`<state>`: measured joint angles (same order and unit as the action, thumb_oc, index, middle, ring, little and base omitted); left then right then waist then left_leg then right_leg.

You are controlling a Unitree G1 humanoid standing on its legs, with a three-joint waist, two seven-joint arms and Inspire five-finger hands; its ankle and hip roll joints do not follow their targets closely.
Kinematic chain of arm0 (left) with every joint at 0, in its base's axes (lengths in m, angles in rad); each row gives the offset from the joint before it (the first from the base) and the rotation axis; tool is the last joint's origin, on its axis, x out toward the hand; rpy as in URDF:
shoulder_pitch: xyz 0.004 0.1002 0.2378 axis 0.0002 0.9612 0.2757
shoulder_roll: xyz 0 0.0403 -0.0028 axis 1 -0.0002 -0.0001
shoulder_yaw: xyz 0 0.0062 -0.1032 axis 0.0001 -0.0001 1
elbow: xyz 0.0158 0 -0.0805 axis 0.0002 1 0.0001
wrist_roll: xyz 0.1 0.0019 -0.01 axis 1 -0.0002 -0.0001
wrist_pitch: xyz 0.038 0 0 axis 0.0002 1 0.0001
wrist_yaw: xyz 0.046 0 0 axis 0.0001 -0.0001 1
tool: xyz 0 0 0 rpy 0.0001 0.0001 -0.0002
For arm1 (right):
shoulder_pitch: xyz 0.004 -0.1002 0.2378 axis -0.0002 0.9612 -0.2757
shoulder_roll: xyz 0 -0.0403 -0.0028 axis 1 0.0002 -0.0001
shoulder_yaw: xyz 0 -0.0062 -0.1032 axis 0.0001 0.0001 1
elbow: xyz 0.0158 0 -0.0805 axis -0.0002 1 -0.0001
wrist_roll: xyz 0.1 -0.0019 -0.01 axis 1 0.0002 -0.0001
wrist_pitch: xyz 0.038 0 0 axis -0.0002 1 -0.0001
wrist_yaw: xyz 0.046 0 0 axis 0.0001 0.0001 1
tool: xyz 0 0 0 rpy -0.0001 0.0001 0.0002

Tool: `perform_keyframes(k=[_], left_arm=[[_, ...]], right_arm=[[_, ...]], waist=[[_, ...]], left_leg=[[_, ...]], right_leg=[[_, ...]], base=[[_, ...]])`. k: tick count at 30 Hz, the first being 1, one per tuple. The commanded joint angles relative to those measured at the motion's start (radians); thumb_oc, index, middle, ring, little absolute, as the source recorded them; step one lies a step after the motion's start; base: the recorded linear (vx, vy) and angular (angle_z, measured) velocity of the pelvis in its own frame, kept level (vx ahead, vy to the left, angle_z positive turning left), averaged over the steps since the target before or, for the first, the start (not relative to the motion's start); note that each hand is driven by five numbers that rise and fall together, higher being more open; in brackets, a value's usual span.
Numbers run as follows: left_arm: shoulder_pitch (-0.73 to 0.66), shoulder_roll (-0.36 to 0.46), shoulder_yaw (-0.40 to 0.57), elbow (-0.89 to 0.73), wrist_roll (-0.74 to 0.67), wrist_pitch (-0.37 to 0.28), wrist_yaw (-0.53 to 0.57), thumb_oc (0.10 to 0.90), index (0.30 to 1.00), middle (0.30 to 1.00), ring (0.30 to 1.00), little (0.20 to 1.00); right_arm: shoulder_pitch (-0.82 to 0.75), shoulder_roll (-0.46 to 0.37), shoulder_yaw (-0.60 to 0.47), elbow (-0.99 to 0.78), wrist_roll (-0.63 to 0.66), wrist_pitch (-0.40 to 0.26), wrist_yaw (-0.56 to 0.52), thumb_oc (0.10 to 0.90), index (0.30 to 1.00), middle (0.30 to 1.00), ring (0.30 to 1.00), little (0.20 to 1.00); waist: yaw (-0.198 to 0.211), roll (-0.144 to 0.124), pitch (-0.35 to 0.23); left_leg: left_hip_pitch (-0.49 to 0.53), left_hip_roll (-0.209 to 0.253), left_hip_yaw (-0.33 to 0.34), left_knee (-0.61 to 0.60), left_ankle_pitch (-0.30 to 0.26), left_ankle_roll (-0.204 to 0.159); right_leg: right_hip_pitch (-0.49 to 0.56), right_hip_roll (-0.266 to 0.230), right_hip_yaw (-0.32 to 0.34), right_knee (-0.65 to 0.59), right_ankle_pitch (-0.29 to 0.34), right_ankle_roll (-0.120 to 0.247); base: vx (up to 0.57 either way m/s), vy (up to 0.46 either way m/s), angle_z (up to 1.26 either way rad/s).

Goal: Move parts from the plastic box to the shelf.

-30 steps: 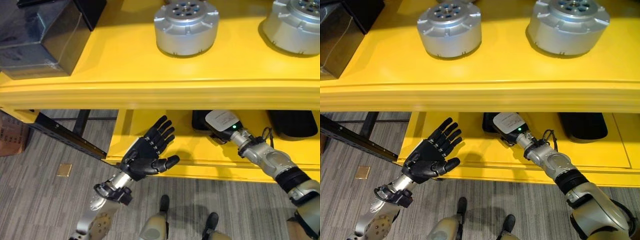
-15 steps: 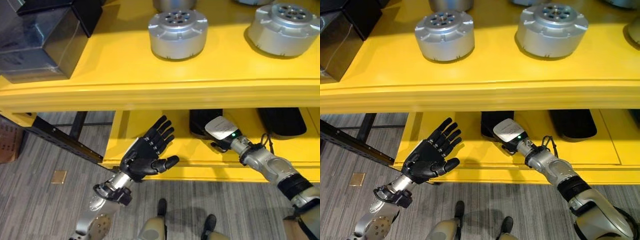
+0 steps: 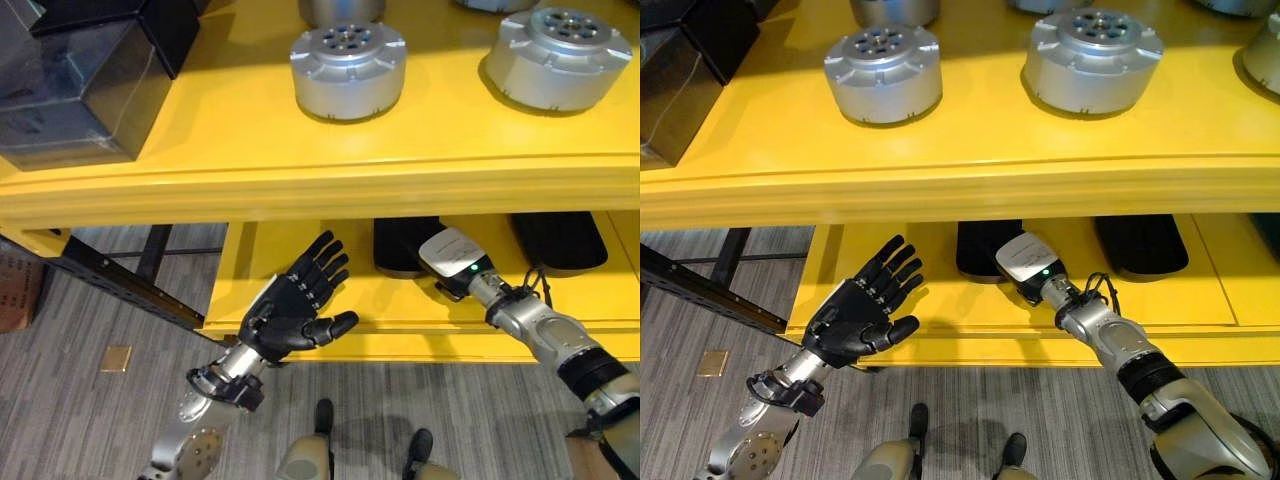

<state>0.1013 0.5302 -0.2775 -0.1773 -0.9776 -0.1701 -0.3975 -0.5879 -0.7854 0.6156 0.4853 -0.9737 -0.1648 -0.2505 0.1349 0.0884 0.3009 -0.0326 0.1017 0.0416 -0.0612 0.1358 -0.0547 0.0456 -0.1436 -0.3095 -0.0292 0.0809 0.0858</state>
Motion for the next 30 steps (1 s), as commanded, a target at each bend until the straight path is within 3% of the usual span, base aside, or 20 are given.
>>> perform_keyframes(k=[1,9,20,30], left_arm=[[-0.009,0.005,0.013,-0.151,-0.045,-0.081,-0.042,0.9,1.0,1.0,1.0,1.0],[-0.011,0.007,0.014,-0.15,-0.052,-0.074,-0.048,0.9,1.0,1.0,1.0,1.0],[-0.019,-0.004,0.007,-0.137,-0.043,-0.064,-0.063,0.9,1.0,1.0,1.0,1.0],[-0.009,-0.006,0.002,-0.131,-0.039,-0.072,-0.088,0.9,1.0,1.0,1.0,1.0]], right_arm=[[-0.085,-0.05,-0.003,0.008,0.001,0.038,-0.055,0.9,1.0,1.0,1.0,1.0],[-0.094,-0.069,0.033,0.011,-0.086,0.051,-0.001,0.9,1.0,1.0,1.0,1.0],[-0.148,-0.077,0.144,0.038,-0.205,0.006,0.103,0.9,1.0,1.0,1.0,1.0],[-0.158,-0.081,0.175,0.066,-0.22,0.048,0.083,0.9,1.0,1.0,1.0,1.0]], waist=[[-0.001,-0.031,-0.086],[0.001,-0.033,-0.085],[0.017,-0.042,-0.086],[0.032,-0.051,-0.09]], left_leg=[[0.011,0.027,-0.011,0.008,-0.01,-0.016],[0.011,0.026,-0.012,0.007,-0.009,-0.015],[0.009,0.028,-0.015,0.005,-0.004,-0.018],[0.005,0.028,-0.024,0.009,-0.002,-0.018]], right_leg=[[-0.027,-0.037,0.079,0.102,-0.063,-0.009],[-0.027,-0.038,0.078,0.102,-0.062,-0.008],[-0.026,-0.035,0.07,0.101,-0.06,-0.01],[-0.022,-0.032,0.059,0.103,-0.062,-0.01]], base=[[0.0,0.0,0.0],[0.0,0.0,0.0],[0.0,0.0,0.0],[0.0,0.0,0.0]])
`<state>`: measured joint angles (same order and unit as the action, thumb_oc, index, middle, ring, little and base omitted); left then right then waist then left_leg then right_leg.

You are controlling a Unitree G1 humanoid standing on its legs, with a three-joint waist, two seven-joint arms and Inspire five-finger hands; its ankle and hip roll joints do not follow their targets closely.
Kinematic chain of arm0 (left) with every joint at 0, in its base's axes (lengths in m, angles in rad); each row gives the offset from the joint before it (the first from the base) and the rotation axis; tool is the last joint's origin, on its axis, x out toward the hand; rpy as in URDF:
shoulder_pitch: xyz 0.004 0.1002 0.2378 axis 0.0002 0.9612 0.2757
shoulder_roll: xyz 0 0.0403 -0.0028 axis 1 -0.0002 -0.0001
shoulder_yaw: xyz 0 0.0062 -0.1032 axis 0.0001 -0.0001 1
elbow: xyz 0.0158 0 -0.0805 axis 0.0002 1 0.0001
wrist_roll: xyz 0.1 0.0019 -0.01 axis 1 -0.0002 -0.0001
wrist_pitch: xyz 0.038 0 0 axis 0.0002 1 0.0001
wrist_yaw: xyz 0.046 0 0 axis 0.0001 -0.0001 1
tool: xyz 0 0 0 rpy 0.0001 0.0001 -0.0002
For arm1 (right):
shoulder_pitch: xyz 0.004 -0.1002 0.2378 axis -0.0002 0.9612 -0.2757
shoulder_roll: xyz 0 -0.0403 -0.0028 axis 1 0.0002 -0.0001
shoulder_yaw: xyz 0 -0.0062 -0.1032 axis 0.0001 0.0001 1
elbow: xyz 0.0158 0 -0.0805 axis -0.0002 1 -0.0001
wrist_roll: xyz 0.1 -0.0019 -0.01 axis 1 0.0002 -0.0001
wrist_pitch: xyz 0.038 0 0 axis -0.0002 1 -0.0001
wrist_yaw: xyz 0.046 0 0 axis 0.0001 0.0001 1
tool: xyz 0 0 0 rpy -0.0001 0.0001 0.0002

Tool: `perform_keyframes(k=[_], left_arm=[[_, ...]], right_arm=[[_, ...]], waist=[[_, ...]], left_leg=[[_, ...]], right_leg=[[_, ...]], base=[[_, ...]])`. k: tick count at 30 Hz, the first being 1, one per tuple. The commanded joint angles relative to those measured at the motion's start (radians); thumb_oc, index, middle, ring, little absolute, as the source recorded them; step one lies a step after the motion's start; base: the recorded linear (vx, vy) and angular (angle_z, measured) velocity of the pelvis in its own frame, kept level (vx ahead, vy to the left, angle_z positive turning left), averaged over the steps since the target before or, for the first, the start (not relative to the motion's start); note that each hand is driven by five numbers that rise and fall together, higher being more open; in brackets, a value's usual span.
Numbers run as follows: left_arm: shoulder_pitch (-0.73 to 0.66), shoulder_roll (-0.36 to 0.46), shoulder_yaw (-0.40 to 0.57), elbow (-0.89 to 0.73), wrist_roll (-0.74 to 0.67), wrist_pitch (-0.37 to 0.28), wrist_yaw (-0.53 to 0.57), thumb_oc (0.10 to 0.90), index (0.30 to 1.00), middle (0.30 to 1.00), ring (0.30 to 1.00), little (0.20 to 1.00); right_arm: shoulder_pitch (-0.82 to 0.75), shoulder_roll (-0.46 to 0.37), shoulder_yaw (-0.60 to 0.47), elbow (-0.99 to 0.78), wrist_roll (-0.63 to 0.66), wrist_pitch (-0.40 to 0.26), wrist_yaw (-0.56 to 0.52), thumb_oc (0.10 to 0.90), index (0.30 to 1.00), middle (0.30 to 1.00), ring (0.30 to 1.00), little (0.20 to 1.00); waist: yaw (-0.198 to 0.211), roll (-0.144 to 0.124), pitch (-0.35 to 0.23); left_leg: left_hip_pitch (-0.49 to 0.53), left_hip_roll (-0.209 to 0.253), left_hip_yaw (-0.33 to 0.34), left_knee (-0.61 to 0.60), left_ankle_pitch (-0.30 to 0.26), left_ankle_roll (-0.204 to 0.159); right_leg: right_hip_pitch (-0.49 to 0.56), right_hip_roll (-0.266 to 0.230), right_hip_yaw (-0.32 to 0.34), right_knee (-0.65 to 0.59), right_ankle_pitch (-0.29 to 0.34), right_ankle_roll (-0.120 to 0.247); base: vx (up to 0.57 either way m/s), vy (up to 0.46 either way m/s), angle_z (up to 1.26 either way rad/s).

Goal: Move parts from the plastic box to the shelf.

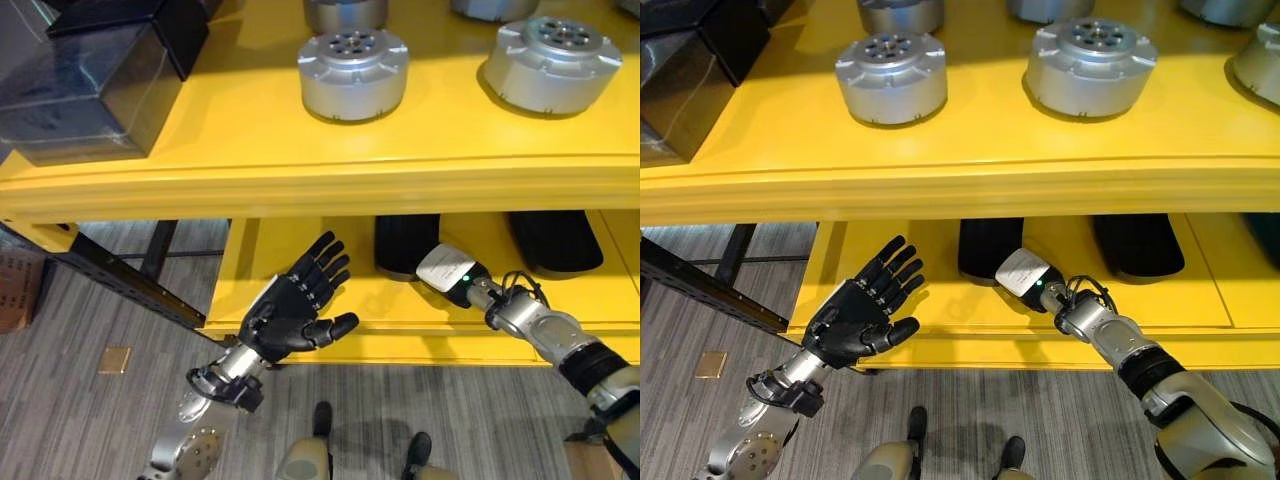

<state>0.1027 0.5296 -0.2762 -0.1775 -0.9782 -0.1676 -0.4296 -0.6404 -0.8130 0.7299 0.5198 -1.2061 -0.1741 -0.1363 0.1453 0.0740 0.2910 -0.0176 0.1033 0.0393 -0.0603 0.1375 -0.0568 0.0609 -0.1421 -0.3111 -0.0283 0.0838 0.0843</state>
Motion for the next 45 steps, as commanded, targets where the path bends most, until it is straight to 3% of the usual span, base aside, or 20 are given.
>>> perform_keyframes(k=[1,6,20,34,45], left_arm=[[-0.01,-0.005,0.0,-0.131,-0.039,-0.075,-0.056,0.9,1.0,1.0,1.0,1.0],[-0.007,0.0,0.007,-0.136,-0.042,-0.069,-0.064,0.9,1.0,1.0,1.0,1.0],[0.011,0.002,0.018,-0.137,-0.052,-0.058,-0.079,0.9,1.0,1.0,1.0,1.0],[0.011,0.007,0.012,-0.136,-0.061,-0.068,-0.083,0.9,1.0,1.0,1.0,1.0],[0.015,0.013,0.021,-0.144,-0.074,-0.063,-0.078,0.9,1.0,1.0,1.0,1.0]], right_arm=[[-0.106,-0.053,0.06,0.031,0.012,0.057,-0.031,0.9,1.0,1.0,1.0,1.0],[-0.08,-0.053,0.033,0.039,-0.008,0.079,-0.058,0.9,1.0,1.0,1.0,1.0],[-0.059,-0.078,0.01,0.035,-0.044,0.055,-0.044,0.9,1.0,1.0,1.0,1.0],[-0.058,-0.082,-0.018,0.06,-0.09,0.175,-0.055,0.9,1.0,1.0,1.0,1.0],[-0.063,-0.106,-0.028,0.072,-0.114,0.179,-0.055,0.9,1.0,1.0,1.0,1.0]], waist=[[0.022,-0.036,-0.08],[0.023,-0.04,-0.081],[0.018,-0.043,-0.094],[0.014,-0.037,-0.092],[0.013,-0.034,-0.092]], left_leg=[[-0.01,0.027,-0.021,0.008,-0.004,-0.016],[-0.011,0.027,-0.022,0.01,-0.006,-0.014],[0.004,0.029,-0.017,0.005,-0.007,-0.015],[0.005,0.028,-0.015,0.004,-0.009,-0.014],[0.007,0.026,-0.014,0.006,-0.01,-0.013]], right_leg=[[-0.037,-0.033,0.06,0.102,-0.065,-0.009],[-0.033,-0.032,0.059,0.099,-0.065,-0.008],[-0.019,-0.029,0.062,0.09,-0.064,-0.007],[-0.02,-0.029,0.065,0.09,-0.065,-0.006],[-0.017,-0.031,0.064,0.092,-0.066,-0.007]], base=[[0.0,0.0,0.0],[0.0,0.0,0.0],[0.0,0.0,0.0],[0.0,0.0,0.0],[0.0,0.0,0.0]])
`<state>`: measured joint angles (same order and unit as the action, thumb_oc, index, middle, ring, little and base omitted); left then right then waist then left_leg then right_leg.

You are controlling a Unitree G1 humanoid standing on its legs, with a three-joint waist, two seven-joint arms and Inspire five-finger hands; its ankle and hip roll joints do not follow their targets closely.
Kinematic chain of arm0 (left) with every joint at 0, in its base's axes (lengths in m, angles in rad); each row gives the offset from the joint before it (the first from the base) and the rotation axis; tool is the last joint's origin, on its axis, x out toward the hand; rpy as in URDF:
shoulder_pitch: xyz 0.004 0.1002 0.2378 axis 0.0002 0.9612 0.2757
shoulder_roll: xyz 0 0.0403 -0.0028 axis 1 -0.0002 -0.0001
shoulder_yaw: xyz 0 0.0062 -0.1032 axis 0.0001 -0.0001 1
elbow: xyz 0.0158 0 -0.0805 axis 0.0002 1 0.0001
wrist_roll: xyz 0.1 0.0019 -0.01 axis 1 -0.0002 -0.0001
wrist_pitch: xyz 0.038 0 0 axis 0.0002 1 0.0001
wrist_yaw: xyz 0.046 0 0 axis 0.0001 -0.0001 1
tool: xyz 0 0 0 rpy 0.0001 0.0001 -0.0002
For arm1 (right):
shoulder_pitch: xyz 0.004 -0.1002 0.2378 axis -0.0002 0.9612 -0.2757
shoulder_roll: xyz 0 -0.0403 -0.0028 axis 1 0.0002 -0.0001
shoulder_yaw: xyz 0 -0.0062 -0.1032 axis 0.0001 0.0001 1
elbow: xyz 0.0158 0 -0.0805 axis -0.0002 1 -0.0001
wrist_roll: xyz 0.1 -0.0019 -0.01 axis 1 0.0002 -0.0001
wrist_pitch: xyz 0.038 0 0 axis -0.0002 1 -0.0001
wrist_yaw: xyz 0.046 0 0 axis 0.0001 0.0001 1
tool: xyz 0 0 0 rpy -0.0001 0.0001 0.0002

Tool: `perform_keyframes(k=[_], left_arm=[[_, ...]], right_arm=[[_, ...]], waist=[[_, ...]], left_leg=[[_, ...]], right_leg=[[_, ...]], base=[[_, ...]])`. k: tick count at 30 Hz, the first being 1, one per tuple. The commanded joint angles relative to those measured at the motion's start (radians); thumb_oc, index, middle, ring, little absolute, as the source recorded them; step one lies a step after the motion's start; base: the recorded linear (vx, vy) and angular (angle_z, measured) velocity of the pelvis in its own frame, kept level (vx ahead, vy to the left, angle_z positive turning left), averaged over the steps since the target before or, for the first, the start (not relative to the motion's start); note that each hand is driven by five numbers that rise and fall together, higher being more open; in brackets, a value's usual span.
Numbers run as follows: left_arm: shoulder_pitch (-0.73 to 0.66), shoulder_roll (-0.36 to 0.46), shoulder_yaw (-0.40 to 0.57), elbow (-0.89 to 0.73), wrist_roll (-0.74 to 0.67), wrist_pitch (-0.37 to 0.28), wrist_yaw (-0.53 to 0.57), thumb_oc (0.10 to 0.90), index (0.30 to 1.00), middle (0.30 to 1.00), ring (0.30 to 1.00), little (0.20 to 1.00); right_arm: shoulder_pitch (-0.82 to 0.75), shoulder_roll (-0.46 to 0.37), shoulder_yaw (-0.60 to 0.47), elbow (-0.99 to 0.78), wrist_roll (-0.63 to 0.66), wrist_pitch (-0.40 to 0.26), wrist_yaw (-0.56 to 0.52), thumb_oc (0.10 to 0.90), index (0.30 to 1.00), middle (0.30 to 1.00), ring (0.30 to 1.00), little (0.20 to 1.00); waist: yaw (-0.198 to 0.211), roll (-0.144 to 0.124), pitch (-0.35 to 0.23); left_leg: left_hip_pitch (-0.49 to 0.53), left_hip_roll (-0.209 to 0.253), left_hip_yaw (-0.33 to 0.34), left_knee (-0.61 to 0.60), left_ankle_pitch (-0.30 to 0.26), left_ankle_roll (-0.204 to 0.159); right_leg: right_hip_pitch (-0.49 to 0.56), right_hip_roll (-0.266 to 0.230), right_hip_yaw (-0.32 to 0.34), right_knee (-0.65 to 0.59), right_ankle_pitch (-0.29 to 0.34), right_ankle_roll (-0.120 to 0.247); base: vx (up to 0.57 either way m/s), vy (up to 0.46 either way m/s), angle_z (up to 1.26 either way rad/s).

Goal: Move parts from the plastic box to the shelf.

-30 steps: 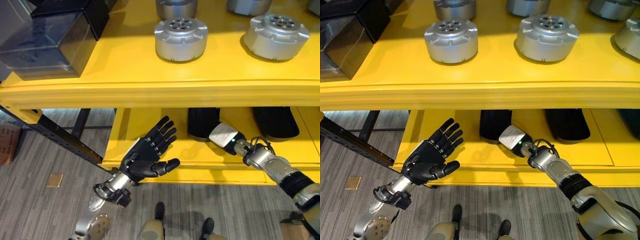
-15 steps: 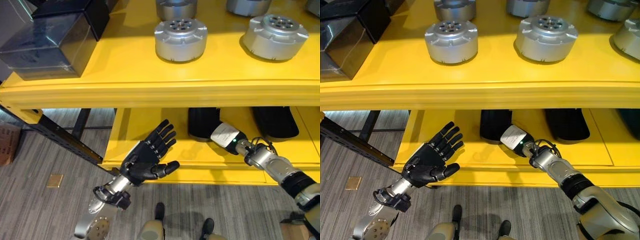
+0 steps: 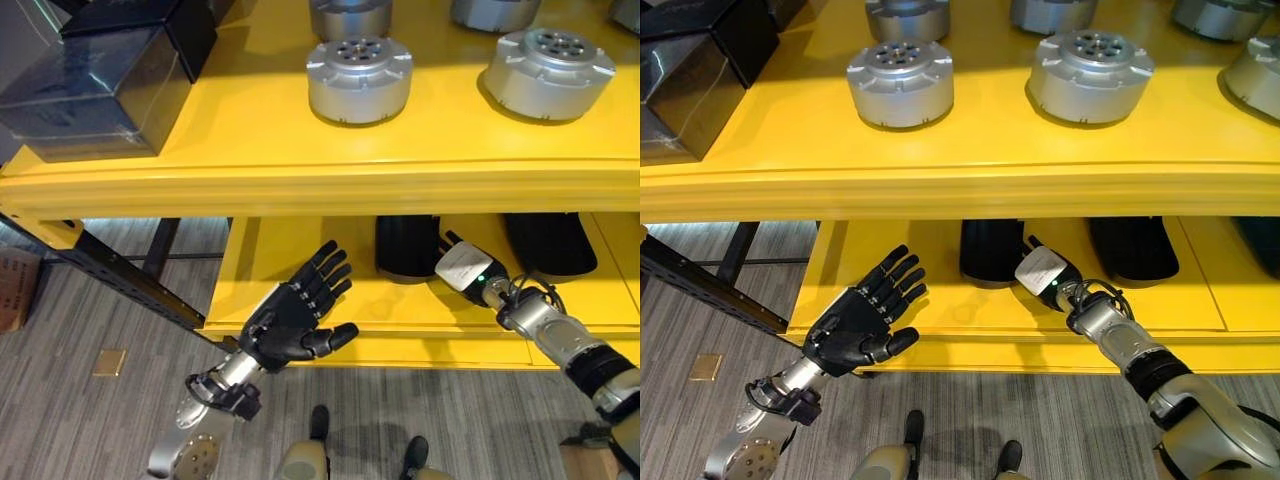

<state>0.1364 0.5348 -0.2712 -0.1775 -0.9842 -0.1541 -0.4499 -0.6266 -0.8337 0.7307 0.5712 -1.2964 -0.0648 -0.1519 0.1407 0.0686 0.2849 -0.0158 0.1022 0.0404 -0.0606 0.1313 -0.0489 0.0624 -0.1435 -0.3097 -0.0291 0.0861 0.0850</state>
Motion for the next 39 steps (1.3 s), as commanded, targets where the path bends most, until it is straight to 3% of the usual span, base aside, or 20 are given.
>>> perform_keyframes(k=[1,33,39], left_arm=[[-0.017,0.007,0.014,-0.145,-0.066,-0.075,-0.057,0.9,1.0,1.0,1.0,1.0],[-0.011,0.013,0.006,-0.148,-0.069,-0.081,-0.048,0.9,1.0,1.0,1.0,1.0],[-0.005,0.013,0.006,-0.152,-0.077,-0.093,-0.037,0.9,1.0,1.0,1.0,1.0]], right_arm=[[-0.077,-0.087,-0.03,0.021,-0.023,0.069,-0.037,0.9,1.0,1.0,1.0,1.0],[-0.094,-0.138,-0.05,0.026,-0.021,0.089,-0.058,0.9,1.0,1.0,1.0,1.0],[-0.076,-0.117,-0.082,-0.06,0.103,0.022,-0.117,0.9,1.0,1.0,1.0,1.0]], waist=[[0.018,-0.03,-0.087],[0.01,-0.03,-0.092],[-0.002,-0.023,-0.092]], left_leg=[[0.006,0.027,-0.015,0.007,-0.004,-0.022],[0.017,0.027,-0.013,0.002,-0.006,-0.021],[0.017,0.025,-0.009,0.004,-0.009,-0.02]], right_leg=[[-0.018,-0.03,0.062,0.092,-0.069,-0.007],[-0.013,-0.029,0.065,0.094,-0.072,-0.008],[-0.016,-0.031,0.072,0.095,-0.074,-0.007]], base=[[0.0,0.0,0.0],[0.0,0.0,0.0],[0.0,0.0,0.0]])
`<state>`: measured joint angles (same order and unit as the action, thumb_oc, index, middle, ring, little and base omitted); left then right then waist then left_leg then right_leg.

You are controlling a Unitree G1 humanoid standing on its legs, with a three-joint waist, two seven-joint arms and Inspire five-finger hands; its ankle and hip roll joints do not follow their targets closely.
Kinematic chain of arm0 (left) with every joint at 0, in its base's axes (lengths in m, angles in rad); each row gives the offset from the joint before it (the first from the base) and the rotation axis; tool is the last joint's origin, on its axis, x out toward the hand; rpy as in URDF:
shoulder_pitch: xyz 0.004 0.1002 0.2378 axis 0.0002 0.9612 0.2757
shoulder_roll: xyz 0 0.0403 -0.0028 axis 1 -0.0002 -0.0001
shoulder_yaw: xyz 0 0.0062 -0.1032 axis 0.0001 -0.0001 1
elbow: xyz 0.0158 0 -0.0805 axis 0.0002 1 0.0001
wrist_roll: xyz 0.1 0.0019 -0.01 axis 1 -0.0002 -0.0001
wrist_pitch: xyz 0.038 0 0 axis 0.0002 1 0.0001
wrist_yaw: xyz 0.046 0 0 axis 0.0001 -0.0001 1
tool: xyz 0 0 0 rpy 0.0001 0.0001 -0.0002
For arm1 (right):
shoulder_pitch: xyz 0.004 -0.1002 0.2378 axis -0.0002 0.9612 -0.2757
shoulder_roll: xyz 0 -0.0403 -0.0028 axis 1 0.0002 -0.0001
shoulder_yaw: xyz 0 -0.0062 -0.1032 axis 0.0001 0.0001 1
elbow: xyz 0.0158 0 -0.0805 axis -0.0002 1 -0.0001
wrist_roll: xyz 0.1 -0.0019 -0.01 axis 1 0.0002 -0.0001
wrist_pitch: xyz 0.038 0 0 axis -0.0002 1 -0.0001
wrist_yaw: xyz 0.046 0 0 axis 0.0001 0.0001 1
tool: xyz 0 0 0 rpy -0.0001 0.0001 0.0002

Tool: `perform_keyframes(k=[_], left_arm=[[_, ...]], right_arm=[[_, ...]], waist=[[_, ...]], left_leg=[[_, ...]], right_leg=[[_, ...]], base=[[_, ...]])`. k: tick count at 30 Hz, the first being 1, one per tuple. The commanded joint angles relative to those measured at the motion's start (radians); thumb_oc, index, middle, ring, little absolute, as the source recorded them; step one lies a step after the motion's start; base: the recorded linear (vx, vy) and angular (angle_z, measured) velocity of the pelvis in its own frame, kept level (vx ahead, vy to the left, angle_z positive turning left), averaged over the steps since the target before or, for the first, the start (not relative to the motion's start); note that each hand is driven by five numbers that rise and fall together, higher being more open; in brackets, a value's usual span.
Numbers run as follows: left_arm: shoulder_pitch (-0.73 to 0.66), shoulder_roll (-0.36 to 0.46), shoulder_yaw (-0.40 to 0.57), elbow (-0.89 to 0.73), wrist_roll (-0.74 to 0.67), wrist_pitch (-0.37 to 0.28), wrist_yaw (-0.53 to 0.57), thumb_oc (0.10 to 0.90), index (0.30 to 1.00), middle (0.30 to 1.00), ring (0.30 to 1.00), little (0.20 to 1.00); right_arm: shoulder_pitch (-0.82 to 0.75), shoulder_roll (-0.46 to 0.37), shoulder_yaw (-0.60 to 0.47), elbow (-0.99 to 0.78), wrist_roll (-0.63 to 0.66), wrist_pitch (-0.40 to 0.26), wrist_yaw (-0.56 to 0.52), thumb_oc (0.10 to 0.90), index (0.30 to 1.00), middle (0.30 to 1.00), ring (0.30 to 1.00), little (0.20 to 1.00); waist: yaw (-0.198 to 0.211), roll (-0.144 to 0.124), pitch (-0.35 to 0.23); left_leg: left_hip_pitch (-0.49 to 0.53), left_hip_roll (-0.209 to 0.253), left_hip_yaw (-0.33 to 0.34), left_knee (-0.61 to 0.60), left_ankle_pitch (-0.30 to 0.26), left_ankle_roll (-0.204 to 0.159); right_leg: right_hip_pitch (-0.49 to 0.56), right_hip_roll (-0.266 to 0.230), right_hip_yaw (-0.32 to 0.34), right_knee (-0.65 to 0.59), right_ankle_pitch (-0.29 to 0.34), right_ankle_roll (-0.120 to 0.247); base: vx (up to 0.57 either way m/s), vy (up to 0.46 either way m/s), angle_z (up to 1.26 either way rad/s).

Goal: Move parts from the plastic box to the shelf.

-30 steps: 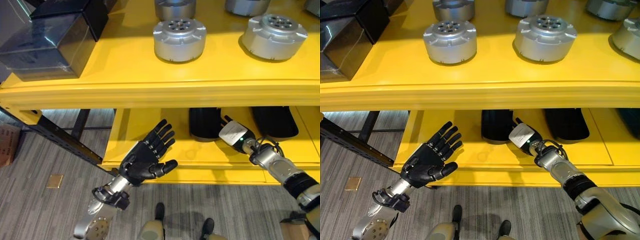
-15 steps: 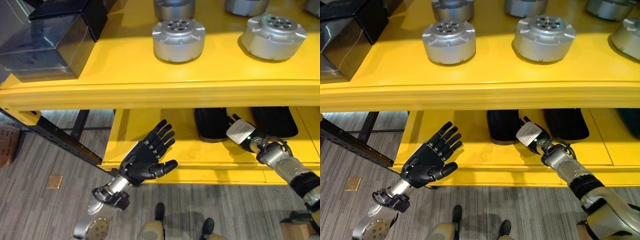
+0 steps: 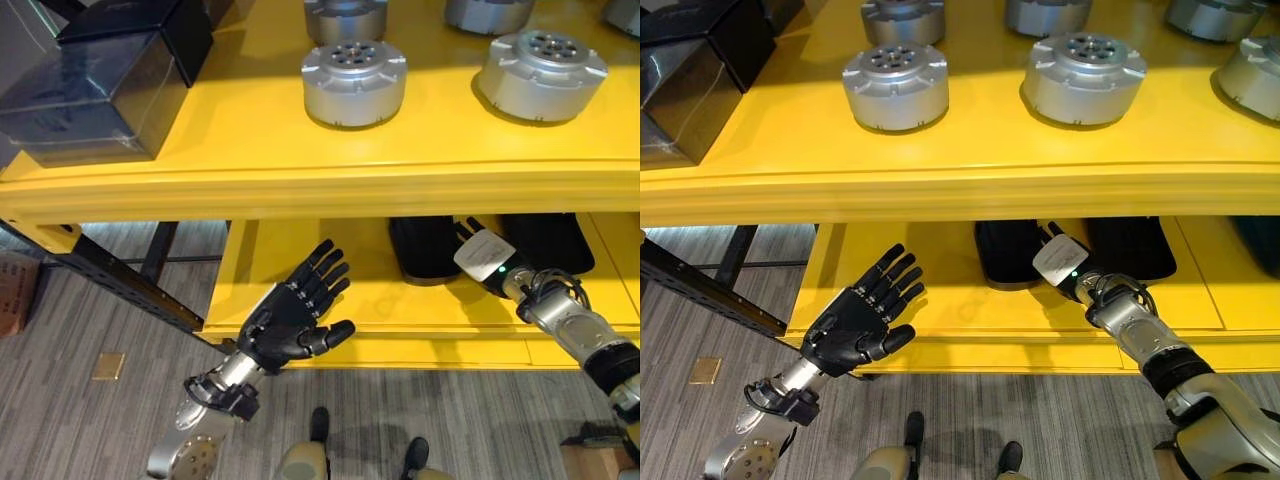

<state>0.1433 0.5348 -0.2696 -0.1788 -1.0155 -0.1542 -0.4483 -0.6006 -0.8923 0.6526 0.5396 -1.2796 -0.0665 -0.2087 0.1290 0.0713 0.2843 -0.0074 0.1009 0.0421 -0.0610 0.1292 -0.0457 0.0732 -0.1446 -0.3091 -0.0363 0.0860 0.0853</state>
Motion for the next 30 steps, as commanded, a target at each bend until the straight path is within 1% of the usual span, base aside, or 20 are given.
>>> perform_keyframes(k=[1,5,8,9,10,12,15,16,17,18,19,20,21,22,24,25,26,27,28,30], left_arm=[[-0.011,0.012,0.006,-0.153,-0.045,-0.098,-0.037,0.9,1.0,1.0,1.0,1.0],[-0.005,0.009,0.007,-0.157,-0.042,-0.1,-0.032,0.9,1.0,1.0,1.0,1.0],[-0.009,0.004,0.005,-0.152,-0.041,-0.105,-0.027,0.9,1.0,1.0,1.0,1.0],[-0.009,0.003,0.004,-0.151,-0.04,-0.105,-0.027,0.9,1.0,1.0,1.0,1.0],[-0.009,0.0,0.004,-0.152,-0.035,-0.109,-0.024,0.9,1.0,1.0,1.0,1.0],[-0.008,0.0,0.003,-0.153,-0.036,-0.112,-0.021,0.9,1.0,1.0,1.0,1.0],[-0.006,0.002,0.003,-0.157,-0.037,-0.117,-0.012,0.9,1.0,1.0,1.0,1.0],[-0.007,0.0,0.003,-0.16,-0.043,-0.113,-0.007,0.9,1.0,1.0,1.0,1.0],[-0.005,-0.003,0.004,-0.164,-0.046,-0.107,-0.008,0.9,1.0,1.0,1.0,1.0],[-0.005,-0.003,0.004,-0.164,-0.046,-0.107,-0.008,0.9,1.0,1.0,1.0,1.0],[0.005,-0.011,0.006,-0.168,-0.045,-0.113,0.002,0.9,1.0,1.0,1.0,1.0],[0.009,-0.015,0.01,-0.172,-0.045,-0.114,0.005,0.9,1.0,1.0,1.0,1.0],[0.012,-0.017,0.01,-0.173,-0.043,-0.116,0.007,0.9,1.0,1.0,1.0,1.0],[0.018,-0.025,0.013,-0.173,-0.033,-0.122,0.009,0.9,1.0,1.0,1.0,1.0],[0.021,-0.037,0.012,-0.17,-0.019,-0.138,0.013,0.9,1.0,1.0,1.0,1.0],[0.018,-0.038,0.012,-0.169,-0.011,-0.15,0.022,0.9,1.0,1.0,1.0,1.0],[0.015,-0.04,0.014,-0.172,-0.009,-0.151,0.027,0.9,1.0,1.0,1.0,1.0],[0.011,-0.044,0.013,-0.174,0.003,-0.157,0.036,0.9,1.0,1.0,1.0,1.0],[0.011,-0.045,0.012,-0.177,0.006,-0.158,0.038,0.9,1.0,1.0,1.0,1.0],[0.012,-0.05,0.011,-0.179,0.018,-0.163,0.044,0.9,1.0,1.0,1.0,1.0]], right_arm=[[-0.083,-0.051,-0.015,-0.059,0.107,-0.003,-0.061,0.9,1.0,1.0,1.0,1.0],[-0.064,-0.037,-0.023,-0.107,0.158,-0.011,-0.037,0.9,1.0,1.0,1.0,1.0],[-0.046,-0.006,-0.028,-0.143,0.204,-0.048,-0.026,0.9,1.0,1.0,1.0,1.0],[-0.045,-0.003,-0.028,-0.145,0.209,-0.046,-0.023,0.9,1.0,1.0,1.0,1.0],[-0.038,0.01,-0.034,-0.153,0.261,-0.04,-0.025,0.9,1.0,1.0,1.0,1.0],[-0.033,0.015,-0.042,-0.155,0.289,-0.041,-0.039,0.9,1.0,1.0,1.0,1.0],[-0.022,0.031,-0.068,-0.179,0.36,-0.078,-0.075,0.9,1.0,1.0,1.0,1.0],[-0.016,0.042,-0.082,-0.193,0.39,-0.091,-0.073,0.9,1.0,1.0,1.0,1.0],[0.001,0.057,-0.106,-0.219,0.448,-0.124,-0.082,0.9,1.0,1.0,1.0,1.0],[0.002,0.057,-0.107,-0.219,0.448,-0.124,-0.082,0.9,1.0,1.0,1.0,1.0],[0.038,0.091,-0.146,-0.278,0.536,-0.197,-0.094,0.9,1.0,1.0,1.0,1.0],[0.064,0.112,-0.166,-0.327,0.568,-0.213,-0.1,0.9,1.0,1.0,1.0,1.0],[0.079,0.121,-0.179,-0.352,0.575,-0.202,-0.085,0.9,1.0,1.0,1.0,1.0],[0.119,0.138,-0.209,-0.415,0.618,-0.249,-0.116,0.9,1.0,1.0,1.0,1.0],[0.185,0.172,-0.254,-0.522,0.658,-0.289,-0.129,0.9,1.0,1.0,1.0,1.0],[0.208,0.188,-0.262,-0.581,0.706,-0.319,-0.089,0.9,1.0,1.0,1.0,1.0],[0.222,0.196,-0.261,-0.625,0.719,-0.356,-0.041,0.9,1.0,1.0,1.0,1.0],[0.232,0.188,-0.234,-0.721,0.806,-0.367,0.025,0.9,1.0,1.0,1.0,1.0],[0.233,0.19,-0.229,-0.745,0.845,-0.368,0.045,0.9,1.0,1.0,1.0,1.0],[0.249,0.201,-0.227,-0.79,0.91,-0.396,0.095,0.9,1.0,1.0,1.0,1.0]], waist=[[0.006,-0.024,-0.09],[0.001,-0.025,-0.09],[-0.005,-0.026,-0.091],[-0.005,-0.026,-0.091],[-0.008,-0.025,-0.09],[-0.009,-0.025,-0.089],[-0.014,-0.024,-0.09],[-0.017,-0.023,-0.089],[-0.02,-0.023,-0.089],[-0.02,-0.024,-0.09],[-0.03,-0.023,-0.092],[-0.036,-0.022,-0.093],[-0.038,-0.023,-0.093],[-0.047,-0.021,-0.094],[-0.061,-0.019,-0.097],[-0.07,-0.018,-0.1],[-0.074,-0.017,-0.102],[-0.081,-0.016,-0.104],[-0.082,-0.016,-0.105],[-0.087,-0.016,-0.108]], left_leg=[[0.008,0.026,-0.01,0.004,-0.007,-0.022],[0.011,0.026,-0.008,0.002,-0.007,-0.021],[0.014,0.026,-0.007,0.001,-0.008,-0.02],[0.015,0.026,-0.006,0.001,-0.008,-0.02],[0.016,0.026,-0.005,0.001,-0.007,-0.02],[0.017,0.026,-0.005,0.0,-0.007,-0.02],[0.018,0.026,-0.003,-0.001,-0.008,-0.02],[0.019,0.026,-0.002,-0.001,-0.009,-0.02],[0.02,0.026,-0.002,-0.002,-0.01,-0.019],[0.02,0.026,-0.002,-0.002,-0.01,-0.019],[0.024,0.027,0.002,-0.005,-0.01,-0.019],[0.026,0.027,0.003,-0.006,-0.01,-0.019],[0.027,0.027,0.004,-0.006,-0.011,-0.019],[0.032,0.029,0.008,-0.007,-0.012,-0.018],[0.038,0.031,0.015,-0.008,-0.016,-0.018],[0.04,0.032,0.02,-0.009,-0.018,-0.019],[0.04,0.033,0.021,-0.01,-0.019,-0.02],[0.044,0.035,0.027,-0.012,-0.018,-0.022],[0.045,0.037,0.028,-0.013,-0.018,-0.022],[0.048,0.04,0.032,-0.014,-0.018,-0.025]], right_leg=[[-0.029,-0.03,0.073,0.103,-0.073,-0.007],[-0.027,-0.03,0.076,0.101,-0.073,-0.007],[-0.026,-0.029,0.08,0.099,-0.072,-0.007],[-0.026,-0.029,0.08,0.099,-0.072,-0.008],[-0.025,-0.029,0.083,0.098,-0.071,-0.008],[-0.025,-0.029,0.085,0.097,-0.07,-0.007],[-0.025,-0.029,0.087,0.094,-0.069,-0.006],[-0.025,-0.03,0.089,0.094,-0.069,-0.006],[-0.025,-0.03,0.09,0.092,-0.068,-0.006],[-0.024,-0.03,0.09,0.092,-0.068,-0.006],[-0.024,-0.029,0.095,0.087,-0.066,-0.005],[-0.023,-0.028,0.098,0.086,-0.066,-0.005],[-0.021,-0.028,0.1,0.085,-0.066,-0.005],[-0.019,-0.028,0.105,0.084,-0.067,-0.005],[-0.019,-0.027,0.113,0.083,-0.068,-0.004],[-0.02,-0.026,0.118,0.08,-0.068,-0.003],[-0.021,-0.024,0.122,0.078,-0.068,-0.002],[-0.02,-0.021,0.128,0.072,-0.067,-0.004],[-0.02,-0.02,0.129,0.071,-0.067,-0.004],[-0.018,-0.017,0.132,0.067,-0.066,-0.005]], base=[[0.0,0.0,0.0],[0.0,0.001,-0.01],[0.0,0.001,-0.01],[0.0,0.0,0.0],[0.0,0.0,0.0],[0.0,0.0,0.0],[0.0,0.0,0.0],[0.0,0.0,0.0],[0.0,0.0,0.0],[0.0,0.0,0.0],[0.0,0.0,0.0],[0.0,0.0,0.0],[0.0,-0.003,-0.06],[0.0,-0.003,-0.08],[-0.02,-0.023,-0.11],[-0.05,-0.05,-0.16],[-0.07,-0.07,-0.19],[-0.06,-0.066,-0.16],[-0.06,-0.072,-0.16],[-0.03,-0.051,-0.14]])
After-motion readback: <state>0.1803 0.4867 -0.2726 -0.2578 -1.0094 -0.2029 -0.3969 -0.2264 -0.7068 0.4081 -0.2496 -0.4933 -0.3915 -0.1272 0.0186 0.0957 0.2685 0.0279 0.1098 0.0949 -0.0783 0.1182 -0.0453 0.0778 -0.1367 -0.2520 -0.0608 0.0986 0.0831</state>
